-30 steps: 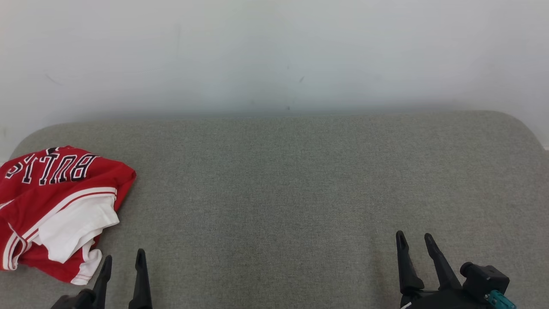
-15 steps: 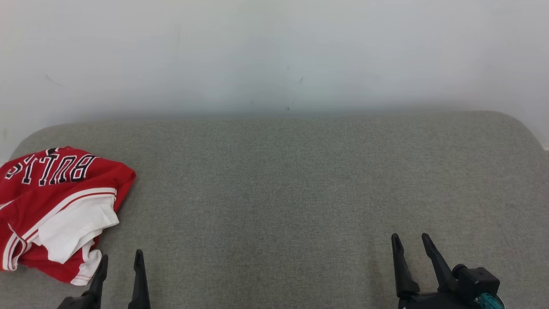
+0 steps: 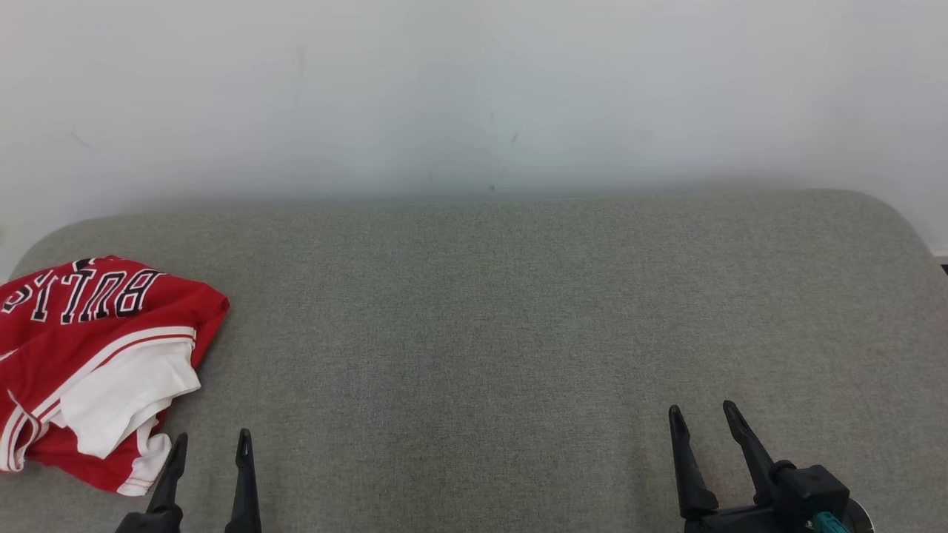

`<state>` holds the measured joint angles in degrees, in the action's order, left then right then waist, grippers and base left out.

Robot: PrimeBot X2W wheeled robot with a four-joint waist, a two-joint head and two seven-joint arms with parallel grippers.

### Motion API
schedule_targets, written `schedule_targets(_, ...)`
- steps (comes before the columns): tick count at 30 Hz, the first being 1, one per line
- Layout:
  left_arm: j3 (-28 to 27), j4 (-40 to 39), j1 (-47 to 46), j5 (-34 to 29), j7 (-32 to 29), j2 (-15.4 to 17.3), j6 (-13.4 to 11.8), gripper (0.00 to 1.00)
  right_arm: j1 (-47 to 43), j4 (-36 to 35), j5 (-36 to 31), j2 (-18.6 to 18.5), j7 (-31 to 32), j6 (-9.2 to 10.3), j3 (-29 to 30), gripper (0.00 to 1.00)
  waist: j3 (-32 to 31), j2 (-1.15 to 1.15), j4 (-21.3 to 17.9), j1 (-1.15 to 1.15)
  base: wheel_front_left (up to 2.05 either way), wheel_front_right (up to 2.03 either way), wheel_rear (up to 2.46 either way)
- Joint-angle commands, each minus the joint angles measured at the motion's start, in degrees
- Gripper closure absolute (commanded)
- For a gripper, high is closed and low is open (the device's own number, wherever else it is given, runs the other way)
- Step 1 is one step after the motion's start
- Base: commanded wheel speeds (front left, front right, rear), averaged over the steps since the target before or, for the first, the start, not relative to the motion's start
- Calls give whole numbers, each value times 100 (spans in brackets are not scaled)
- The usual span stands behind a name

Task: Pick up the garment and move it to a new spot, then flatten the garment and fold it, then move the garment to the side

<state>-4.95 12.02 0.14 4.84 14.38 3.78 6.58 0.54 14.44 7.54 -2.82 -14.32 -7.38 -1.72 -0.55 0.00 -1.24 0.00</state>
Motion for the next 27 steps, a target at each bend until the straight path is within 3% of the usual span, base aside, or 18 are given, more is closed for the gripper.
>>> schedule_targets(1, -11, -26, 88, -131, 42, -15, 24, 0, -41, -4, -93, -10, -52, -19, -15, 0, 2, 0, -3, 0, 0, 0, 0)
schedule_targets(27, -78, -26, 87, -305, 86, -55, 94, 0, -56, -22, -56, -9, -97, -21, 28, 0, 62, 0, 2, 0, 0, 0, 0)
